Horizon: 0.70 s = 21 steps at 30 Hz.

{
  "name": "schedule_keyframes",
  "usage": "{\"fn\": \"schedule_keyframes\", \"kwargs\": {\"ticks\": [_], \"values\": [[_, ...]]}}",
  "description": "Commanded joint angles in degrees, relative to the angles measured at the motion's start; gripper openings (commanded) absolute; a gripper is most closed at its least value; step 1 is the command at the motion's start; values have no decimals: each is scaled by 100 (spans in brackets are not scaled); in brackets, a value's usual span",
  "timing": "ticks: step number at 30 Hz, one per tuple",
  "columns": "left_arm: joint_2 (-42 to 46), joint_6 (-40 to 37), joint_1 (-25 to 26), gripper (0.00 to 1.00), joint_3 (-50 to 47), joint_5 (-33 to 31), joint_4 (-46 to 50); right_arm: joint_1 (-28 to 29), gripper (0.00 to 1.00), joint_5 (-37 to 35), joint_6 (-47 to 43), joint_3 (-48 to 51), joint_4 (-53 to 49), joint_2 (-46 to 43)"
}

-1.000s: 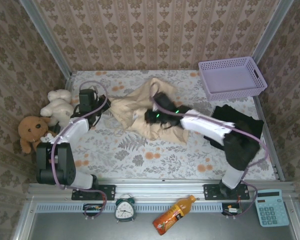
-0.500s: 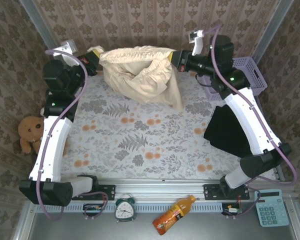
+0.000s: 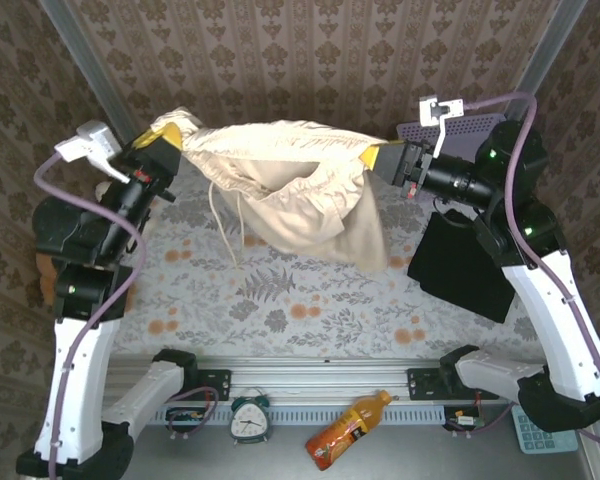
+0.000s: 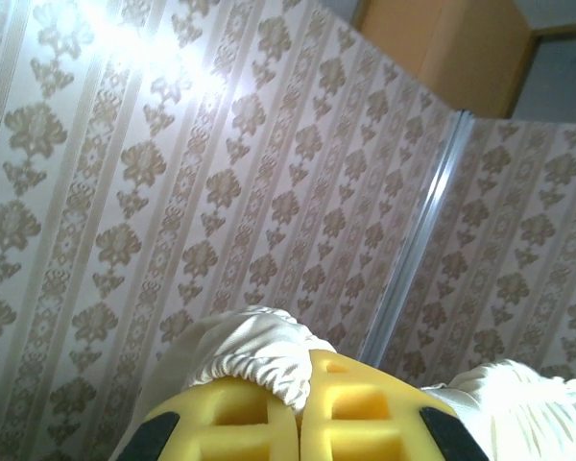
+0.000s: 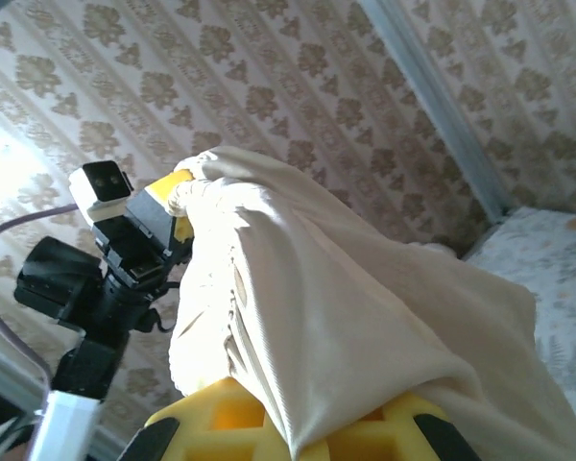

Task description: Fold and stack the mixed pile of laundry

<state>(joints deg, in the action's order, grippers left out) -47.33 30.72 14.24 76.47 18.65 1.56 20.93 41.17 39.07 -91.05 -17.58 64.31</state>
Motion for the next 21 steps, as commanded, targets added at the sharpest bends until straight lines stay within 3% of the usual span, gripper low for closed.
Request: {"fn": "schedule_keyframes", "kwargs": {"ticks": [1,4,7,9,10,12,13,14,16,18,21], "values": [[50,-258,-61,0,94,-1053,177,-57,0,-285,681,230,454,-217],[-351,-266,-62,0,153,-1277,368,-84,6,-761,622,521,205,28],[-1174,-253,-47,0,245,-1238,435,-177,5,-1563,550,991,-154,502],[-1920,-95,-12,0,316,-1021,401,-374,1,-1813,786,1637,125,814],[-2387,-56,28,0,358,-819,279,-532,6,-1917,985,2006,196,974],[-3343,-115,192,1,601,-632,205,-830,34,-2071,1230,2826,657,1172],[-3919,-226,281,29,869,-493,252,-998,51,-2296,1284,3275,890,1226],[-4494,-308,384,65,1265,-509,595,-1159,59,-2599,1242,3647,1054,1247],[-5422,-524,489,97,2117,-322,1348,-1346,64,-3027,955,4023,1118,1211],[-5870,-553,536,100,2451,-354,1667,-1340,64,-3276,544,4116,1007,1100],[-5909,-470,503,100,2122,-451,1408,-1130,64,-3350,5,3948,770,1051]]}}
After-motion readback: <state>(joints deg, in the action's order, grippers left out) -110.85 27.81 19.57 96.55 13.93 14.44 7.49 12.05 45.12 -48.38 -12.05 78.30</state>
